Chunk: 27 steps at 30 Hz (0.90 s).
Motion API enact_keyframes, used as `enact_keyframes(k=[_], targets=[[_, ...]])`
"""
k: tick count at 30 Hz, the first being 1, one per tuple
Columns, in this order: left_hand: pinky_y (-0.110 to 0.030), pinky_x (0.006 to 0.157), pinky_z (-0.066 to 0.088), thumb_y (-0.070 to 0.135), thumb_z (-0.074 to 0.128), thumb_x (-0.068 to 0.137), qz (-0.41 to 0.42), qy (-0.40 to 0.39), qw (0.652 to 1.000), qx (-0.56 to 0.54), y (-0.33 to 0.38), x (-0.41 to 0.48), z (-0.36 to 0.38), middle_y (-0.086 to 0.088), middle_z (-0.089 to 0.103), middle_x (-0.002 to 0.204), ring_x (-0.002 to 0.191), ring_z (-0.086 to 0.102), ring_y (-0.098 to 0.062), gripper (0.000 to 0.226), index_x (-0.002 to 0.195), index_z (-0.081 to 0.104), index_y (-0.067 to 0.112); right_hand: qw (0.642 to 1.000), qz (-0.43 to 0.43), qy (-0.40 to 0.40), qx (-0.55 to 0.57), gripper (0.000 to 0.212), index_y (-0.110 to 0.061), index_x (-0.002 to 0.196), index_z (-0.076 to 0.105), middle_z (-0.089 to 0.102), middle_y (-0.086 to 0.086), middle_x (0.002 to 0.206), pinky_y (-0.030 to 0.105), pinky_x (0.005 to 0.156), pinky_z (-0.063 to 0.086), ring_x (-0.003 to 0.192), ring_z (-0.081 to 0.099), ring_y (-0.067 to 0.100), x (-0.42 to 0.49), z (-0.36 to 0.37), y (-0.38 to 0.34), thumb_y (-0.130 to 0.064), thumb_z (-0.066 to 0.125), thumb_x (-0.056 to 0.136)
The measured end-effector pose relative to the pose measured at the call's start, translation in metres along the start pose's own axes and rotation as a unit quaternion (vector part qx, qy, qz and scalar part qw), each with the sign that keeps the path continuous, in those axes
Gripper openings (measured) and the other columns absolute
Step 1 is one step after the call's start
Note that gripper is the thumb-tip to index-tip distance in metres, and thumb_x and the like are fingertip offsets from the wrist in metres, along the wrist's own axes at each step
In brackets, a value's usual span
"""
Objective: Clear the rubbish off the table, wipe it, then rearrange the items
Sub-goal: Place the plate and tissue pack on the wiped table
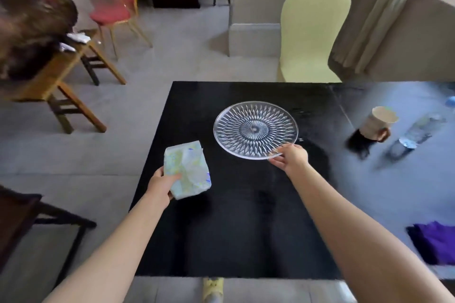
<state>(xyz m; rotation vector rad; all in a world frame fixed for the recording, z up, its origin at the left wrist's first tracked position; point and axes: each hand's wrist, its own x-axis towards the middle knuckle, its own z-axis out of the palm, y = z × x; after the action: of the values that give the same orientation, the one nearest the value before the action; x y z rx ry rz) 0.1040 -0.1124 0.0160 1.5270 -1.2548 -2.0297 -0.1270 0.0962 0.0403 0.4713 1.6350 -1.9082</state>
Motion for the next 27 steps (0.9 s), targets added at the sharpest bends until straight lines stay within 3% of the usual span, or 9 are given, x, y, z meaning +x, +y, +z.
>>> enact_keyframes(k=[6,9,12,17,19,23,27], targets=[[-0.043,0.082,0.050,-0.004,0.059,0.084,-0.008,0.036,0.999,-0.004,0.022,0.058,-0.043,-0.012,0.058,0.124,0.098,0.057,-0.027,0.045,0.124,0.047,0.012,0.997,0.068,-0.040,-0.019,0.028,-0.012,0.085,0.046,0.061,0.011,0.080,0.040,0.052,0.053,0.063,0.063,0.027,0.037,0.111,0.053,0.015,0.045,0.085],[-0.044,0.089,0.048,-0.002,0.060,0.084,-0.018,0.037,0.999,0.001,0.030,0.082,-0.053,-0.011,0.059,0.123,0.101,0.057,-0.027,0.044,0.124,0.049,0.012,0.994,0.090,-0.041,-0.036,0.027,-0.010,0.096,0.048,0.062,0.011,0.080,0.039,0.052,0.053,0.064,0.064,0.026,0.053,0.145,0.072,0.014,0.047,0.085],[-0.044,0.091,0.048,-0.002,0.060,0.084,-0.033,0.033,0.999,-0.003,0.035,0.100,-0.062,-0.009,0.060,0.120,0.103,0.058,-0.028,0.045,0.126,0.049,0.012,0.993,0.102,-0.036,-0.049,0.025,-0.011,0.089,0.049,0.062,0.010,0.082,0.040,0.059,0.054,0.067,0.065,0.026,0.068,0.165,0.087,0.013,0.048,0.085],[-0.033,0.068,0.051,-0.001,0.061,0.084,-0.056,0.038,0.998,-0.013,0.038,0.119,-0.073,-0.007,0.060,0.112,0.099,0.059,-0.026,0.041,0.121,0.051,0.014,0.989,0.126,-0.030,-0.077,0.026,-0.015,0.082,0.047,0.060,0.007,0.078,0.045,0.074,0.054,0.066,0.063,0.024,0.085,0.187,0.110,0.011,0.048,0.087],[-0.033,0.070,0.051,-0.001,0.061,0.084,-0.061,0.031,0.997,-0.017,0.039,0.125,-0.073,-0.006,0.061,0.111,0.099,0.059,-0.026,0.039,0.118,0.051,0.016,0.985,0.144,-0.024,-0.095,0.022,-0.013,0.089,0.047,0.061,0.008,0.077,0.043,0.070,0.055,0.064,0.063,0.023,0.087,0.191,0.116,0.009,0.050,0.088],[-0.045,0.089,0.051,0.001,0.064,0.082,-0.067,-0.026,0.997,-0.006,0.041,0.135,-0.059,-0.008,0.063,0.117,0.106,0.061,-0.028,0.045,0.124,0.052,0.013,0.978,0.156,-0.026,-0.136,0.019,-0.001,0.107,0.052,0.060,0.012,0.078,0.031,0.044,0.057,0.064,0.063,0.020,0.088,0.194,0.121,0.005,0.054,0.089],[-0.044,0.090,0.051,0.002,0.068,0.079,-0.059,-0.064,0.996,0.012,0.048,0.138,-0.028,-0.003,0.066,0.110,0.102,0.063,-0.025,0.048,0.122,0.053,0.018,0.959,0.141,-0.021,-0.246,0.027,0.011,0.109,0.059,0.063,0.012,0.072,0.033,0.067,0.061,0.057,0.063,0.021,0.086,0.187,0.115,-0.004,0.058,0.087]])
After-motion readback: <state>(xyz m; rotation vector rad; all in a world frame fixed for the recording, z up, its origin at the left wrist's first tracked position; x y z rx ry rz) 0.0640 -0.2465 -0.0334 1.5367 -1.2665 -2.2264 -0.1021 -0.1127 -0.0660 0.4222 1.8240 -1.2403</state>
